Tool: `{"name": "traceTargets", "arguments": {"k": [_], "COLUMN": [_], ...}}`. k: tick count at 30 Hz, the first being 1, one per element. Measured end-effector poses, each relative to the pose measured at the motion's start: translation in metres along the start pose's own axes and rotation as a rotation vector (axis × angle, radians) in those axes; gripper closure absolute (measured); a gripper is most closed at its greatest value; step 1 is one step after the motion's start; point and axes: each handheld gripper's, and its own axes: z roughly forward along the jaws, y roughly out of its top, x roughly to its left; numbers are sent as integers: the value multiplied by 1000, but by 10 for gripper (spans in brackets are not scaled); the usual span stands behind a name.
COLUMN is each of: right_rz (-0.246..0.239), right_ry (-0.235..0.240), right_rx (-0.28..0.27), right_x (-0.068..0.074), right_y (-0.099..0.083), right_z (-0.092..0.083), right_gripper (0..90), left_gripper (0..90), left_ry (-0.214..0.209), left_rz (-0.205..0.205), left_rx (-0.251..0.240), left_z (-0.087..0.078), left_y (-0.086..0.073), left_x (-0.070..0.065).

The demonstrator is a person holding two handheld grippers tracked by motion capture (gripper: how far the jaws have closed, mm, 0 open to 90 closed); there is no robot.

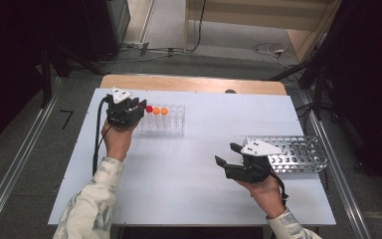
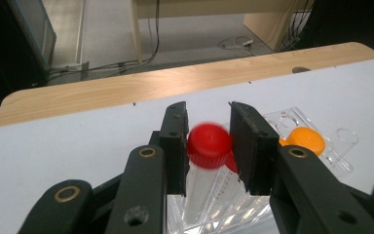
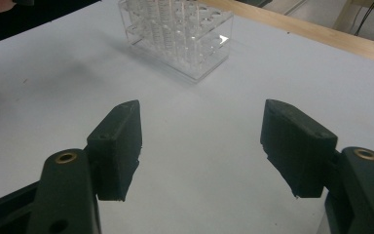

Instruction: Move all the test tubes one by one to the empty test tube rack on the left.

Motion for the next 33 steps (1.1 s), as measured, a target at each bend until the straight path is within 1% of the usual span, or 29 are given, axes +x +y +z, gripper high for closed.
{"name": "traceTargets", "arguments": {"k": [3,6,8,14,18,20,24,27,28,31,33], "right_rz": [1,1,2,6,16,17,14,13,16,16,15], "right_ry": [0,0,-1,-6,-2,-1,-3,-4,-4,-7,-11], "right_rx": [0,-1,0,-4,-6,-5,-6,-6,-5,-5,-4], "right_x": [0,0,0,-2,-4,-4,-5,-5,-5,-6,-7], "right_y": [0,0,0,-1,-2,-2,-2,-3,-3,-4,-4], "right_z": [0,0,0,1,1,2,3,3,3,3,2], "right_gripper": [298,299,298,290,282,278,276,276,276,276,275], "left_gripper": [674,673,657,596,501,452,377,318,304,255,241], "left_ry": [-12,-11,-10,-28,-30,-25,-23,-29,-39,-45,-54], "left_rz": [-16,-17,-19,-31,-25,-26,-30,-27,-34,-45,-50], "left_rx": [3,1,-2,-10,-10,-15,-25,-19,-23,-24,-27], "left_z": [0,-1,-2,-6,-9,-11,-15,-18,-20,-24,-27], "left_y": [-1,-1,-1,-2,-2,-2,-3,-3,-4,-6,-9], "left_x": [1,2,2,1,-1,-3,-5,-7,-8,-10,-11]}}
